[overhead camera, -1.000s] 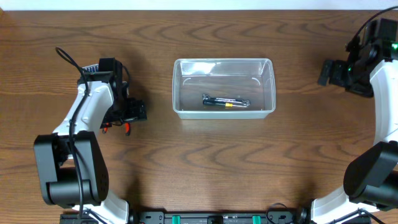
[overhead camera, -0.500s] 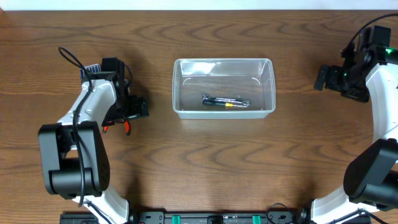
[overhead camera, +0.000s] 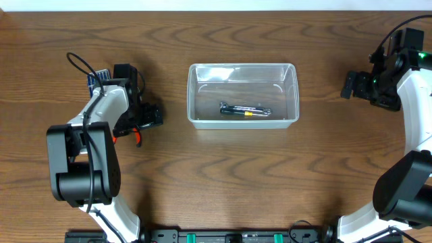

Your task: Pack container

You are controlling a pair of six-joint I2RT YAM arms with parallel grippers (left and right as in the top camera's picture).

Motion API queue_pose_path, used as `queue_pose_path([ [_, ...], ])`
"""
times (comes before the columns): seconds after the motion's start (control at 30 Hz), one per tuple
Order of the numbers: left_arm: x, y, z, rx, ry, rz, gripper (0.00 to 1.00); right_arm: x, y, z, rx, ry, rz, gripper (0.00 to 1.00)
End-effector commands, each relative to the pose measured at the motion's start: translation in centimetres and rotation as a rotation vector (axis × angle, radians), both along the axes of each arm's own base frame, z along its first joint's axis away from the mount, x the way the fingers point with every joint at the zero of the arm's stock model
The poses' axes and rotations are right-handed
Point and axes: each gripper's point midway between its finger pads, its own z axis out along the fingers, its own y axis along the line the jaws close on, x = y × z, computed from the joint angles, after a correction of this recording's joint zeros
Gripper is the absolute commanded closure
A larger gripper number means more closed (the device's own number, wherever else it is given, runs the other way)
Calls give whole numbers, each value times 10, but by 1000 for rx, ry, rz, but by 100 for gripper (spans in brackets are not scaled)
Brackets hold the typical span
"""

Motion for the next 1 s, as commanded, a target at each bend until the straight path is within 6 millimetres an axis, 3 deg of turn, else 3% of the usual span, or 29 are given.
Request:
queue_pose_path([
  [0.0, -6, 0, -10, -8, 36, 17, 2, -1, 5, -3, 6, 10, 26, 1],
  [0.6, -19, -1, -23, -10, 58, 17, 1, -1, 4, -3, 6, 9, 25, 1],
  [0.97, -19, -1, -23, -10, 59, 17, 23, -1, 5, -3, 6, 10, 25, 1],
])
